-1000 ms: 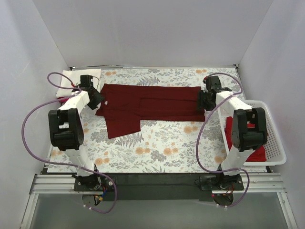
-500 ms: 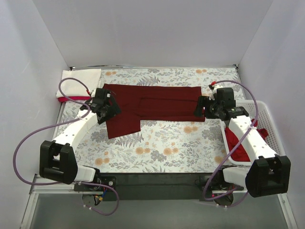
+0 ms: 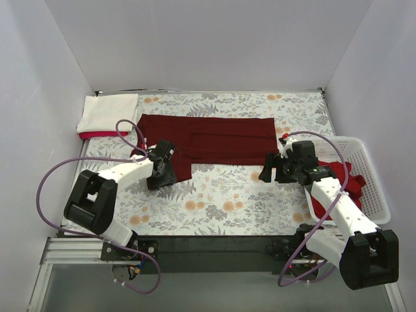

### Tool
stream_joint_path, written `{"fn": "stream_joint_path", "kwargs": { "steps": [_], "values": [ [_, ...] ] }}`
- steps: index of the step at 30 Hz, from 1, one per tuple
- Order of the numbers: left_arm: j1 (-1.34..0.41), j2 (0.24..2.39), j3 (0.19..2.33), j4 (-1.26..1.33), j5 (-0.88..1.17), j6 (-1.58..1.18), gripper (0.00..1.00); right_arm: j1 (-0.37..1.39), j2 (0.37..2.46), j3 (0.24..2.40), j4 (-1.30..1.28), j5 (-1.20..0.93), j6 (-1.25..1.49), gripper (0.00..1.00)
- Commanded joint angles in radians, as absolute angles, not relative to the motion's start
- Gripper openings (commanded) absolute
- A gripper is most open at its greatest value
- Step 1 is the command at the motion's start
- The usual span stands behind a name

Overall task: Fold and stack the t-shirts
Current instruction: Fold the tshirt

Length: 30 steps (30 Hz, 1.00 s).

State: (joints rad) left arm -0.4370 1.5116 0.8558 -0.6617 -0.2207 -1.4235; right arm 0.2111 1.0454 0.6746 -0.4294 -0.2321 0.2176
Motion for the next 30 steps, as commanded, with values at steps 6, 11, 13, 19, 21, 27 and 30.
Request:
{"fn": "stream_joint_path", "kwargs": {
  "steps": [6,11,13,19,21,27,30],
  "values": [
    [-0.457,1.597,0.838,-0.627,-0.278,-1.491,0.37,0.216,1.022,0.615,-0.371,-0.276,0.203,0.86],
    [-0.463,1.621,0.847,-0.620,-0.294,-1.494,0.23,0.216,1.017,0.598,-0.364,-0.282,0.192,0.86],
    [-0.462,1.621,0.854,-0.621,-0.305,-1.490,0.22,0.215,1.019,0.595,-0.362,-0.284,0.187,0.86],
    [-0.462,1.598,0.884,-0.629,-0.333,-1.477,0.02,0.216,1.034,0.588,-0.348,-0.299,0.179,0.86],
    [-0.462,1.589,0.890,-0.624,-0.345,-1.468,0.01,0.216,1.034,0.584,-0.348,-0.301,0.179,0.86],
    [-0.460,1.608,0.989,-0.624,-0.413,-1.398,0.00,0.216,1.022,0.583,-0.347,-0.305,0.175,0.86],
    [-0.459,1.657,1.110,-0.626,-0.457,-1.355,0.00,0.215,1.014,0.586,-0.348,-0.308,0.172,0.86]
  ]
}}
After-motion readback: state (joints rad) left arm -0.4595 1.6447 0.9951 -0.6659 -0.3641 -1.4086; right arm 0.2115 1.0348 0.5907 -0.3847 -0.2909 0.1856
